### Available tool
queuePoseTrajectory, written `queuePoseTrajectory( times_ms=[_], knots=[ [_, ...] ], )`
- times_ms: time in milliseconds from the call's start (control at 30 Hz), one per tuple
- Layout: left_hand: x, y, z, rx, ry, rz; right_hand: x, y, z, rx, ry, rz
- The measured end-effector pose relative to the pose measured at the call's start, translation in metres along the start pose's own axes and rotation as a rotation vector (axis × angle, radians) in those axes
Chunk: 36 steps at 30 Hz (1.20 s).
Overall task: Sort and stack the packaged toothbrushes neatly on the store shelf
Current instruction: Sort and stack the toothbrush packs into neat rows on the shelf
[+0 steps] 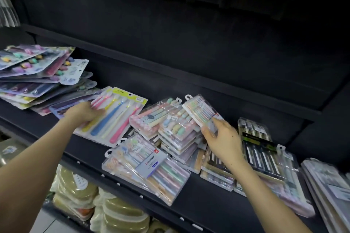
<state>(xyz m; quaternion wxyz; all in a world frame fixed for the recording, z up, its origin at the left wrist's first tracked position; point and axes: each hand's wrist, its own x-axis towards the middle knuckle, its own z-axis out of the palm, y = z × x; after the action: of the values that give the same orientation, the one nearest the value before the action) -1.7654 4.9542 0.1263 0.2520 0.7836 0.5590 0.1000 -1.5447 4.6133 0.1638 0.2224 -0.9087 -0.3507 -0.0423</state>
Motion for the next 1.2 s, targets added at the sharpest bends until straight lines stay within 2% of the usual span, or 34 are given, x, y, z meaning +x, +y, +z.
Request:
queuePoseTrajectory(
  times_ms=[67,167,267,333,433,500,600,667,767,900,967,1000,1033,1100,1167,1200],
  knots=[
    [-0.019,0.027,0.000,0.044,0.114,0.077,0.005,0.008,0.000,-0.016,-0.069,0.000],
    [-0.060,0.080,0.004,-0.162,0.264,0.267,0.023,0.018,-0.007,-0.021,-0.155,-0.021],
    [-0.111,0.120,0.013,-0.311,0.245,0.458,0.039,0.023,-0.018,0.132,-0.291,-0.020],
    [-0.140,0.134,0.025,-0.381,0.208,0.525,0.041,0.023,-0.018,0.261,-0.258,0.008],
    [-0.171,0.149,0.041,-0.540,0.083,0.486,0.033,0.015,-0.013,0.424,-0.103,0.018],
    [-0.187,0.160,0.049,-0.730,-0.044,0.420,0.025,0.002,-0.016,0.573,-0.017,0.002],
    [-0.213,0.184,0.051,-1.088,-0.210,0.342,0.007,-0.012,-0.032,0.771,0.002,-0.014],
    [-0.232,0.201,0.051,-1.256,-0.286,0.356,-0.014,-0.006,-0.046,0.761,0.009,-0.028],
    [-0.261,0.226,0.061,-1.350,-0.337,0.405,-0.052,0.026,-0.066,0.644,0.051,-0.050],
    [-0.301,0.255,0.097,-1.237,-0.518,0.464,-0.096,0.093,-0.093,0.537,-0.001,0.001],
    [-0.316,0.272,0.116,-1.109,-0.651,0.513,-0.113,0.129,-0.105,0.525,0.081,0.094],
    [-0.320,0.281,0.125,-1.007,-0.642,0.542,-0.119,0.147,-0.110,0.464,0.147,0.153],
    [-0.321,0.287,0.133,-0.865,-0.547,0.588,-0.121,0.164,-0.116,0.358,0.208,0.225],
    [-0.317,0.289,0.149,-0.533,-0.191,0.712,-0.121,0.197,-0.127,0.082,0.272,0.392],
    [-0.314,0.280,0.157,-0.310,0.108,0.794,-0.115,0.224,-0.135,-0.133,0.236,0.506],
    [-0.311,0.274,0.160,-0.244,0.178,0.797,-0.111,0.234,-0.136,-0.199,0.198,0.527]
  ],
)
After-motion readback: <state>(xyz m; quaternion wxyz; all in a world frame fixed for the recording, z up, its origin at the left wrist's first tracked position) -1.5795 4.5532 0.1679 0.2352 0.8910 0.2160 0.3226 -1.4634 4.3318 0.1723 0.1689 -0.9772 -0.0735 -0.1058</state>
